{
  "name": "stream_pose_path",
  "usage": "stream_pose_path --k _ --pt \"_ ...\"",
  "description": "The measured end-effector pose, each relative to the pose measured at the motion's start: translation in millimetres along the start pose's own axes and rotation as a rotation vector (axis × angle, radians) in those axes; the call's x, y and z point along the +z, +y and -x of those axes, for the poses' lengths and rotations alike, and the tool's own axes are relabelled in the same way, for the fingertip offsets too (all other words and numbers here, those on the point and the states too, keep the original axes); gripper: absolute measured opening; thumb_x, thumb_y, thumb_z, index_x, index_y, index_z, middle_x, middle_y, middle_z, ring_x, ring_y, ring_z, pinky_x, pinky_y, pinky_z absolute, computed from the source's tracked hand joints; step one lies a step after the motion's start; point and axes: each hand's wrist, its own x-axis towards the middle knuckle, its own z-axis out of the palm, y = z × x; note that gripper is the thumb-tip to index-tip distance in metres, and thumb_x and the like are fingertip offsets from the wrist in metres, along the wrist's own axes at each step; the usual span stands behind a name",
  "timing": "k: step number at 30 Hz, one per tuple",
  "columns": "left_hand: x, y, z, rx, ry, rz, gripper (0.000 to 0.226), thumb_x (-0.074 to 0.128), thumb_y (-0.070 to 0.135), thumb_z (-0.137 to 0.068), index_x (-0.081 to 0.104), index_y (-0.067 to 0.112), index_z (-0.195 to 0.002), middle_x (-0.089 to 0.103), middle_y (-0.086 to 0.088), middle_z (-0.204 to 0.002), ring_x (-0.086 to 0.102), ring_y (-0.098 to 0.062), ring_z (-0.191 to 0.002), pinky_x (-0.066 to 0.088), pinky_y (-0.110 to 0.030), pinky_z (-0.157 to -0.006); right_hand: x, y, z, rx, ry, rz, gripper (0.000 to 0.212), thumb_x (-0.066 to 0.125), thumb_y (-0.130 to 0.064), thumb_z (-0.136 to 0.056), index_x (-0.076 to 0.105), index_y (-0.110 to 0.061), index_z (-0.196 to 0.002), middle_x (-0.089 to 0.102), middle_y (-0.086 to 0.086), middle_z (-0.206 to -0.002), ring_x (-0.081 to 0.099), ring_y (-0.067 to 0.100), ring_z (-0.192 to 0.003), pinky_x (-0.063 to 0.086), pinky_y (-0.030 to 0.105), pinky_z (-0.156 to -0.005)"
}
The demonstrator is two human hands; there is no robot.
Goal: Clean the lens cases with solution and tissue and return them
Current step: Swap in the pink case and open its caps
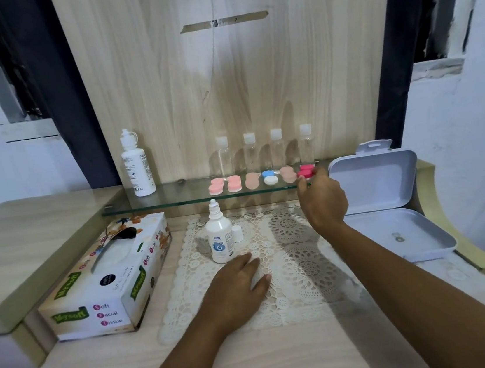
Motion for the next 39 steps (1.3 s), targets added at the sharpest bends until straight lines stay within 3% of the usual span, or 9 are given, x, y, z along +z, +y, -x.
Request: stream_pose_path --k 5,9,12,15,18,23,27,32,39 --pt "0 -1 -1 0.001 0.003 0.006 0.053 0.037 0.043 -0.097 0.033 0.021 -0.145 0.022 0.003 -0.155 0.016 -0.011 -0.142 0.011 -0.020 -0.112 -13 -2 21 -0.132 -0.030 -0.152 0.031 0.051 -0.033 -0.093 0.054 -0.012 -0.114 0.065 0.007 -0.082 0.059 0.026 -0.076 0.038 0.029 -0.061" --pt "1 -1 -2 0.007 0.026 0.072 0.051 0.040 0.041 -0.097 0.036 0.021 -0.143 0.029 0.004 -0.152 0.023 -0.010 -0.139 0.016 -0.018 -0.109 -27 12 52 -0.254 -0.271 -0.353 0.023 0.059 -0.034 -0.088 0.060 -0.022 -0.107 0.058 -0.005 -0.063 0.056 0.014 -0.061 0.045 0.032 -0.058" --pt "1 -3 -3 0.004 0.075 0.188 0.046 0.044 0.038 -0.096 0.043 0.022 -0.139 0.042 0.007 -0.142 0.037 -0.006 -0.130 0.027 -0.016 -0.102 -35 24 80 -0.287 -0.493 -0.410 0.015 0.063 -0.030 -0.085 0.063 -0.025 -0.099 0.061 -0.004 -0.077 0.059 0.009 -0.076 0.049 0.027 -0.067" --pt "2 -3 -2 0.013 0.114 0.287 0.043 0.048 0.032 -0.095 0.045 0.022 -0.137 0.047 0.007 -0.136 0.042 -0.005 -0.124 0.033 -0.020 -0.101 -37 31 94 -0.288 -0.604 -0.427 0.010 0.066 -0.022 -0.084 0.065 -0.023 -0.093 0.063 -0.006 -0.093 0.057 -0.005 -0.082 0.042 0.009 -0.068" --pt "2 -4 -2 0.009 0.137 0.304 0.044 0.049 0.025 -0.095 0.044 0.019 -0.138 0.046 0.006 -0.137 0.042 -0.008 -0.126 0.032 -0.020 -0.102 -36 33 93 -0.291 -0.642 -0.384 0.007 0.066 -0.022 -0.083 0.064 -0.025 -0.089 0.065 -0.011 -0.090 0.056 -0.010 -0.078 0.039 0.005 -0.068" --pt "3 -5 -3 0.021 0.142 0.268 0.038 0.047 0.024 -0.096 0.047 0.018 -0.134 0.050 0.004 -0.130 0.046 -0.007 -0.118 0.031 -0.013 -0.090 -32 39 95 -0.305 -0.688 -0.342 0.014 0.069 -0.029 -0.079 0.067 -0.019 -0.088 0.068 -0.008 -0.089 0.062 0.001 -0.084 0.049 0.020 -0.076" --pt "4 -6 -4 0.020 0.147 0.210 0.042 0.045 0.022 -0.097 0.041 0.015 -0.138 0.045 0.001 -0.137 0.041 -0.010 -0.125 0.026 -0.011 -0.093 -30 41 92 -0.352 -0.674 -0.252 0.012 0.069 -0.028 -0.078 0.066 -0.021 -0.087 0.066 -0.007 -0.091 0.059 0.003 -0.086 0.045 0.015 -0.076" --pt "4 -7 -2 0.138 0.130 0.181 0.053 0.043 0.005 -0.092 0.039 0.026 -0.140 0.037 0.010 -0.146 0.031 -0.003 -0.133 0.014 0.001 -0.099 -31 44 94 -0.408 -0.734 -0.243 0.010 0.069 -0.029 -0.076 0.064 -0.028 -0.085 0.067 -0.009 -0.089 0.060 0.004 -0.084 0.049 0.025 -0.078" --pt "5 -9 -4 0.168 0.196 0.201 0.032 0.058 0.019 -0.090 0.060 0.016 -0.122 0.055 0.006 -0.110 0.052 -0.011 -0.107 0.038 -0.016 -0.092 -26 45 95 -0.528 -0.659 -0.151 0.037 0.053 -0.045 -0.079 0.064 -0.021 -0.106 0.063 -0.007 -0.098 0.054 0.007 -0.094 0.042 0.019 -0.082"
